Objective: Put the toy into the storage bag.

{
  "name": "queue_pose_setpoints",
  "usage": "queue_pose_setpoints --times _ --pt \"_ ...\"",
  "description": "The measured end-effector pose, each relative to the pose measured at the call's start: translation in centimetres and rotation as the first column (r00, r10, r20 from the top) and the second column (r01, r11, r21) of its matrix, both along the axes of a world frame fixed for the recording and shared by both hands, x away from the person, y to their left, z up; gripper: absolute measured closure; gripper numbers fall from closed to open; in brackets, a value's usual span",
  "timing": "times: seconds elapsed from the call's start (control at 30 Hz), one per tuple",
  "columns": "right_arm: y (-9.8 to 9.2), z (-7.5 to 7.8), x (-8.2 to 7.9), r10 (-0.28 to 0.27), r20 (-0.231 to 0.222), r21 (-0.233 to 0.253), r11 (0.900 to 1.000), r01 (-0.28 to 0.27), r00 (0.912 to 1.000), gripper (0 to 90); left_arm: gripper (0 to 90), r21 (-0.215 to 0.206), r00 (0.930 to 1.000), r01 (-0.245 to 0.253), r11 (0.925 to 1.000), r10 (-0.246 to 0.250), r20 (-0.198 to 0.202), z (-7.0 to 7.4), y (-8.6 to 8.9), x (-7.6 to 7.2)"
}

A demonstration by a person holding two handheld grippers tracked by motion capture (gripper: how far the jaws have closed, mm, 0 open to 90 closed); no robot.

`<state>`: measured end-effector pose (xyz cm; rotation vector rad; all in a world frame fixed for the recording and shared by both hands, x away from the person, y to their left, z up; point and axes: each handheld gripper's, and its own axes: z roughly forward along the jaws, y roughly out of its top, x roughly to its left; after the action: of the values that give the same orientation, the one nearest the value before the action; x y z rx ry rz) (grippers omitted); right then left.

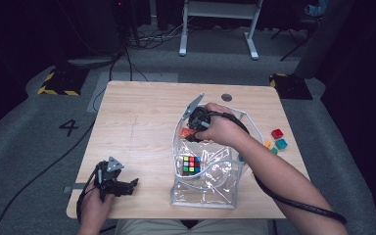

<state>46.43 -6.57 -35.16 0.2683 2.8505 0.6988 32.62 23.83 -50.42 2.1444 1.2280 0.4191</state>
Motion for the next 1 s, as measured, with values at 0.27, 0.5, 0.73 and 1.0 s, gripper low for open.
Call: queue_pose_setpoints --times 0.27,0.5,0.73,1.0 --pt "0.5 -1.3 0.0 0.009 -0.002 -0.037 0.999 -0.009 1.0 59.1 0.0 0.001 1.0 0.0 1.0 0.0 -0.001 0.0 0.0 0.0" --pt "0.5 -2.3 0.5 0.017 0.01 -0.036 0.999 -0.016 0.9998 59.1 0.0 0.0 1.0 0.0 1.0 0.0 0.0 0.0 0.0 0.0" --pt "0.5 -2.8 0.4 0.043 -0.013 -0.057 0.997 -0.043 0.999 59.1 0.0 0.0 1.0 0.0 1.0 0.0 0.0 0.0 0.0 0.0" --pt "0.6 -3.4 0.3 0.006 -0.073 -0.051 0.999 -0.01 0.9973 59.0 0.0 -0.001 1.0 -0.001 1.0 0.001 0.0 0.0 0.0 0.0"
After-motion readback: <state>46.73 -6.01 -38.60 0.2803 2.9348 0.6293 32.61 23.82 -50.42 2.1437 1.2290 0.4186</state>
